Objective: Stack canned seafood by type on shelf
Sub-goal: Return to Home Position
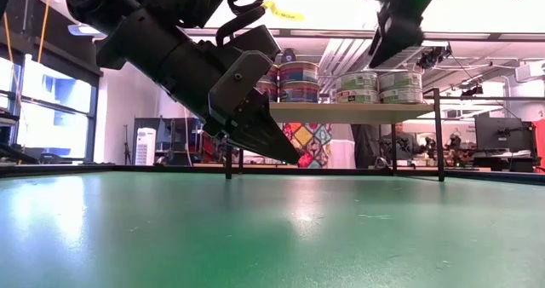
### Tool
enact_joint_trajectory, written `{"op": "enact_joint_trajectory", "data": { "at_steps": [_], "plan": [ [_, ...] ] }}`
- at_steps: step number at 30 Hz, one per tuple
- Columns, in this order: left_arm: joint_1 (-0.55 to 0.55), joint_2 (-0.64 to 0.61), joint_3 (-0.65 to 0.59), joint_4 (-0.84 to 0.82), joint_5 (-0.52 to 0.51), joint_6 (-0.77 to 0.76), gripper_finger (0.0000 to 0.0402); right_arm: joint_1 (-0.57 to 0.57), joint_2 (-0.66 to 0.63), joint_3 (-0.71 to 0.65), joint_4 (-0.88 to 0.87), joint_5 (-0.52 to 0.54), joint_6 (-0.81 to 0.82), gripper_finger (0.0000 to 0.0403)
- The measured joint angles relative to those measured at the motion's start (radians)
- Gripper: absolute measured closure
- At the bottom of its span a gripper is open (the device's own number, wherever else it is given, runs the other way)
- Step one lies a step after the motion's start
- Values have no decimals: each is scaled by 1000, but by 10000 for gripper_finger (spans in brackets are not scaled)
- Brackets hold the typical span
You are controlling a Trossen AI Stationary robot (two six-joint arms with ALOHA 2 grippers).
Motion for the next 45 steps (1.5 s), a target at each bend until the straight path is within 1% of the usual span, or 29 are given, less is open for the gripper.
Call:
{"op": "enact_joint_trajectory", "data": {
  "at_steps": [5, 8, 13, 20, 21, 22, 23, 24, 26, 28, 29, 31, 33, 35, 38, 41, 45],
  "plan": [
    [-5, 0, 0, 0, 0, 0, 401, 37, -94, 0, -7, -157, 130, 151],
    [-13, 0, 0, 1, 0, 6, 401, 103, -135, 0, -8, -220, 199, 151],
    [-23, 0, 0, 22, 0, 27, 402, 251, -160, 0, -39, -227, 279, 151],
    [-25, 1, 0, 29, -1, 33, 402, 454, -160, 0, -170, -231, 480, 151],
    [-28, 1, -4, 58, -1, 52, 401, 482, -160, 0, -185, -231, 512, 151],
    [-32, 1, -17, 123, -1, 82, 401, 512, -160, -1, -197, -231, 539, 151],
    [-36, 1, -40, 217, 2, 117, 401, 540, -160, -1, -204, -230, 564, 152],
    [-39, 1, -73, 331, 27, 150, 401, 566, -161, -1, -208, -230, 586, 153],
    [-39, 1, -150, 559, 126, 183, 401, 612, -168, -2, -211, -230, 624, 159],
    [-29, 1, -231, 766, 214, 177, 401, 650, -197, -22, -186, -224, 645, 169],
    [-22, 1, -269, 849, 234, 161, 402, 664, -224, -47, -167, -223, 652, 175],
    [-12, 0, -345, 962, 235, 126, 402, 678, -304, -118, -119, -223, 674, 191],
    [-5, 1, -410, 1039, 229, 91, 402, 677, -411, -204, -65, -222, 694, 207],
    [3, 1, -457, 1093, 218, 50, 401, 664, -528, -295, 27, -222, 691, 222],
    [15, 1, -506, 1119, 207, 15, 402, 631, -710, -441, 223, -233, 623, 240],
    [31, 0, -524, 1124, 206, -6, 402, 586, -879, -583, 431, -303, 519, 250],
    [56, 0, -520, 1126, 206, -16, 402, 512, -1071, -736, 565, -400, 427, 254]
  ]
}}
